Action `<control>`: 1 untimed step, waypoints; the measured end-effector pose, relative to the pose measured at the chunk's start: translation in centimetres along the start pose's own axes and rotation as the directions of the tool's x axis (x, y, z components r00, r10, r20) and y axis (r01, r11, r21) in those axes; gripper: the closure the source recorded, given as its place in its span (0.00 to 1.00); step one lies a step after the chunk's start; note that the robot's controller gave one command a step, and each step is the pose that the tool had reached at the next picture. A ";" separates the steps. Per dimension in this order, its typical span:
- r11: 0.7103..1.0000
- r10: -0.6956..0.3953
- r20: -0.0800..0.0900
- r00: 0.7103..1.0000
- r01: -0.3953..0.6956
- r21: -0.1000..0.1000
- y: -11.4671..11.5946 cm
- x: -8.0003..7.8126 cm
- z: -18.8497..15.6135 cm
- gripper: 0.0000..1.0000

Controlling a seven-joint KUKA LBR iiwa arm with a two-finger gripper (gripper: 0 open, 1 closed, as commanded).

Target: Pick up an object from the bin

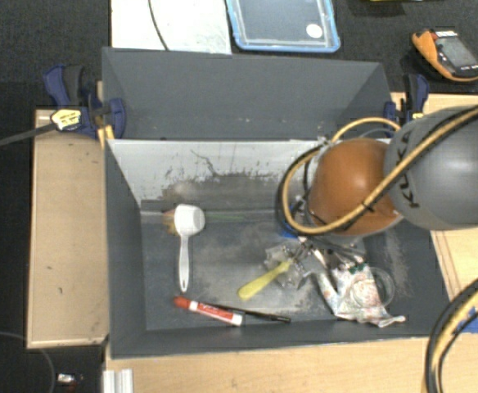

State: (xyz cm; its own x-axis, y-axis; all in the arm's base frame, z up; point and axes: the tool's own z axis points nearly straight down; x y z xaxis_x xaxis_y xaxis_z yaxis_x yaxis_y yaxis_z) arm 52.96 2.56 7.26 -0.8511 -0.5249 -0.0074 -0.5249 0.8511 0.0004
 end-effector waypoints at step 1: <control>1.000 0.000 0.000 1.000 0.000 0.000 0.0 0.0 0.0 1.00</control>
Offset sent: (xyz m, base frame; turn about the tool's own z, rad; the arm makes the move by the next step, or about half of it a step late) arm -0.0001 0.0003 0.0508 0.0001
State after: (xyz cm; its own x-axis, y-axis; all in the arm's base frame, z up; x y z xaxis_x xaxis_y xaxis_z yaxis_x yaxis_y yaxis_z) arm 52.96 2.56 7.26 -0.8512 -0.5247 -0.0074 -0.5247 0.8513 0.0005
